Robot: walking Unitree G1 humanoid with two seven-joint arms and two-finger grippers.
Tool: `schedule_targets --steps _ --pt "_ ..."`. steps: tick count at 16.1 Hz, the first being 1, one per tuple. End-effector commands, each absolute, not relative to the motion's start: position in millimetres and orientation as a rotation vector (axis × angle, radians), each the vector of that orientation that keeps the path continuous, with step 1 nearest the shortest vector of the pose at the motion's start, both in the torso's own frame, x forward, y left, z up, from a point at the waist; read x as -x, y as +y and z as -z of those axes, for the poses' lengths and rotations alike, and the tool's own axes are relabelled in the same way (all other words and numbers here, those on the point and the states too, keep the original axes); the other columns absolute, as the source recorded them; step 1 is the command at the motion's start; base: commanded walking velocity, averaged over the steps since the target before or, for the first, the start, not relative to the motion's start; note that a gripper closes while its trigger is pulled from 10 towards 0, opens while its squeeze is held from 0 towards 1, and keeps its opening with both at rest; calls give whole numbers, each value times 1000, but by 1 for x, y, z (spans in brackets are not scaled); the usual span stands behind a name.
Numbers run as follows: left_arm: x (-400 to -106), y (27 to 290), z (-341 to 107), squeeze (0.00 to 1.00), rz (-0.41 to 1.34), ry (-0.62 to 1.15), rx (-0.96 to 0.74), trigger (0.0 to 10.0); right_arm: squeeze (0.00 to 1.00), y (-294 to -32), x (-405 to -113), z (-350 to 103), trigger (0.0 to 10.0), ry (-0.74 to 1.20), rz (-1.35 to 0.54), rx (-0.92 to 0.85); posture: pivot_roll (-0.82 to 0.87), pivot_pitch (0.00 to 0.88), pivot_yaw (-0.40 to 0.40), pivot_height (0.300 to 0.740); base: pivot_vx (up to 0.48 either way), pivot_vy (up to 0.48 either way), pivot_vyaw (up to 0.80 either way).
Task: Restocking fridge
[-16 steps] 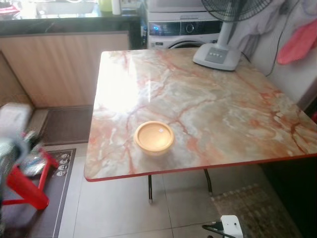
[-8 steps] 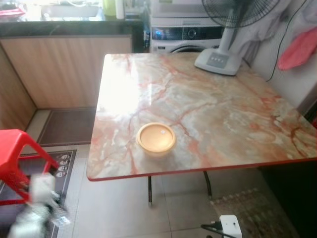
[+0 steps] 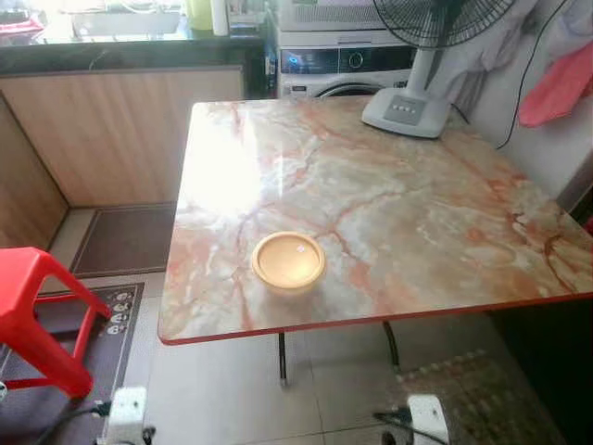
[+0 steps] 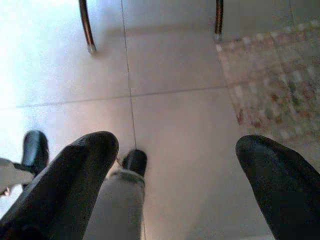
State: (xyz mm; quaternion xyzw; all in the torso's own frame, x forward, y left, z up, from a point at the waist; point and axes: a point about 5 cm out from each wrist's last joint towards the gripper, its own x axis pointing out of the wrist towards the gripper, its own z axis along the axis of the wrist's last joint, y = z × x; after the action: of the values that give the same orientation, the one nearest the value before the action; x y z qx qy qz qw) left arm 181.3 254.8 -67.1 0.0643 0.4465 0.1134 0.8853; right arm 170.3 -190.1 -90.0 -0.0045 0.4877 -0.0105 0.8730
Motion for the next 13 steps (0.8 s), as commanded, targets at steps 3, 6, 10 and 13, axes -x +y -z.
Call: schedule_targets --steps 3,6,10,13 --pt "-193 248 65 0 -208 897 -190 10000 0 -186 -184 84 10000 974 39 -26 82 0 22 740 0 0 0" --pt "-200 245 63 0 -194 893 -205 10000 0 -184 -194 80 10000 961 40 -32 79 0 23 740 0 0 0" --pt "-209 237 61 0 -208 881 -186 10000 0 -183 -206 73 10000 928 57 -54 76 0 9 740 0 0 0" --pt "-207 233 63 0 -215 901 -171 10000 0 -184 -210 71 10000 940 43 -36 101 0 -19 740 0 0 0"
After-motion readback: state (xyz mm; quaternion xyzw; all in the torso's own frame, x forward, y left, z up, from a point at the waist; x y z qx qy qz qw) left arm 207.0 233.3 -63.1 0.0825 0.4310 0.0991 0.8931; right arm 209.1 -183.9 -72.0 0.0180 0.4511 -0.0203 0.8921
